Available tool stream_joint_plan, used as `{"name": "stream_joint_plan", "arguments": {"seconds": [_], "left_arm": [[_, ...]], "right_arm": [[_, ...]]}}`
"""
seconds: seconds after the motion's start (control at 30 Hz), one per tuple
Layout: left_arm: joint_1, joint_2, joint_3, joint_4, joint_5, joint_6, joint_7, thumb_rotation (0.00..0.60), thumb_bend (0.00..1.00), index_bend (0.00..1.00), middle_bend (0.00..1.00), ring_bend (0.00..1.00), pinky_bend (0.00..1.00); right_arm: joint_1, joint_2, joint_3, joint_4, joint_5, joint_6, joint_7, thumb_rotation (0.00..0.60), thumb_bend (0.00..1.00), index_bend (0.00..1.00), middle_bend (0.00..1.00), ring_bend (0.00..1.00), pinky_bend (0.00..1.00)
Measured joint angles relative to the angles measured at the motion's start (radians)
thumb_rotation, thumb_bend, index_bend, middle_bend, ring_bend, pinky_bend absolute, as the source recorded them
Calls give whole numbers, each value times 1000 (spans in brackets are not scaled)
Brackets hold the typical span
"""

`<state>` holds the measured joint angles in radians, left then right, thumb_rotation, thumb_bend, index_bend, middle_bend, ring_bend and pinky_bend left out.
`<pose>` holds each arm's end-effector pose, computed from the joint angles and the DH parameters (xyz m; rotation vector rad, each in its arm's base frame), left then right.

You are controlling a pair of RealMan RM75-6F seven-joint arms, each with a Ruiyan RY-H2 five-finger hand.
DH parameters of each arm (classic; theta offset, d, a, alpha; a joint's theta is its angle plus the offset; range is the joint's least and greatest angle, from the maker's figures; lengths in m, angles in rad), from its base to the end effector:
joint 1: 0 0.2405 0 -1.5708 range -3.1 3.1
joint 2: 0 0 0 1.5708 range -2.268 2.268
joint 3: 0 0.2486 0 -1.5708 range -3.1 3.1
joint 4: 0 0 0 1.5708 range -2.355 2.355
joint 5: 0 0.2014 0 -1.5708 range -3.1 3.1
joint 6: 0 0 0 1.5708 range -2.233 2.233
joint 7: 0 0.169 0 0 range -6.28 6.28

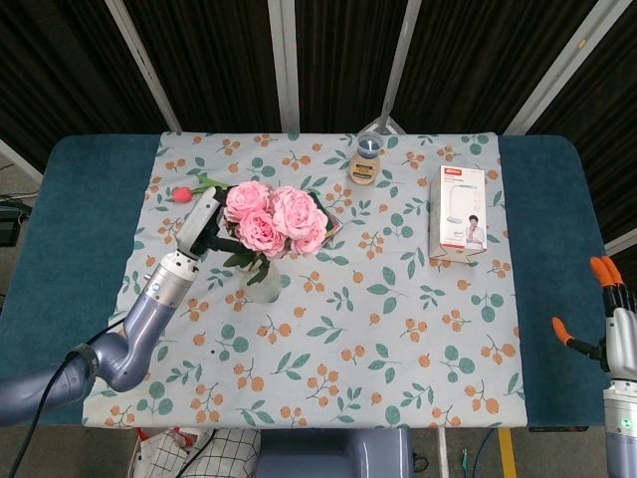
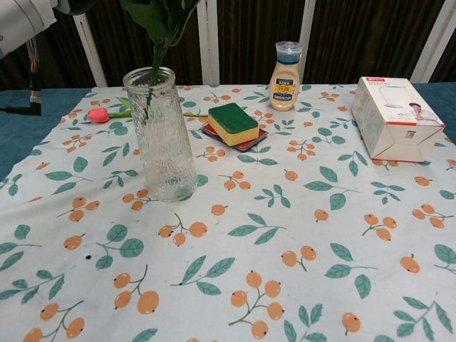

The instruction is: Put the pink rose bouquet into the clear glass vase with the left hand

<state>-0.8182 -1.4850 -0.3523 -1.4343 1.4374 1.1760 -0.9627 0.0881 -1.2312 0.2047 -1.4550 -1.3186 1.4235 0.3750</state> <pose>-0.0475 0.3949 0.0757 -1.4107 -1.6495 -2.1414 -0.3396 -0.2340 0.1739 1.0031 -1.1330 1.1607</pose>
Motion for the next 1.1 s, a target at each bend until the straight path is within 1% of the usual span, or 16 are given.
{"name": "stream_joint_plan", "arguments": {"seconds": [0.23,0.33,0.4,0.47,0.63,0.8,1.0,1.1], "left_arm": [[11,2,17,22,-19,-20,-15,600,310,567,521,407,478],[16,-2,24,37,-20,-22,-31,600,309,550,487,372,443],[18,-1,30,44,-15,-24,-44,600,296,520,438,324,396],[19,7,43,50,-9,-39,-58,600,278,469,372,262,340],[19,49,72,48,17,-80,-97,600,250,355,268,160,255],[19,80,93,38,36,-98,-99,600,222,297,221,120,222],[32,111,109,14,44,-98,-99,600,222,193,176,85,192],[40,127,117,6,44,-99,-103,600,202,145,147,61,180]], "right_arm": [[1,6,-10,3,-14,-10,12,600,282,95,0,10,61],[0,6,-9,2,-15,-6,9,600,281,96,0,11,61],[-1,8,-10,-1,-15,-6,6,600,282,96,0,11,61],[0,9,-12,-2,-14,-12,5,600,282,96,0,11,61],[-1,13,-14,-9,-16,-12,-2,600,281,96,0,11,61],[-3,15,-13,-14,-14,-9,-6,600,282,96,0,11,61],[-3,16,-12,-20,-13,-9,-8,600,281,96,0,11,61],[-3,16,-12,-24,-14,-6,-15,600,282,95,0,11,61]]}}
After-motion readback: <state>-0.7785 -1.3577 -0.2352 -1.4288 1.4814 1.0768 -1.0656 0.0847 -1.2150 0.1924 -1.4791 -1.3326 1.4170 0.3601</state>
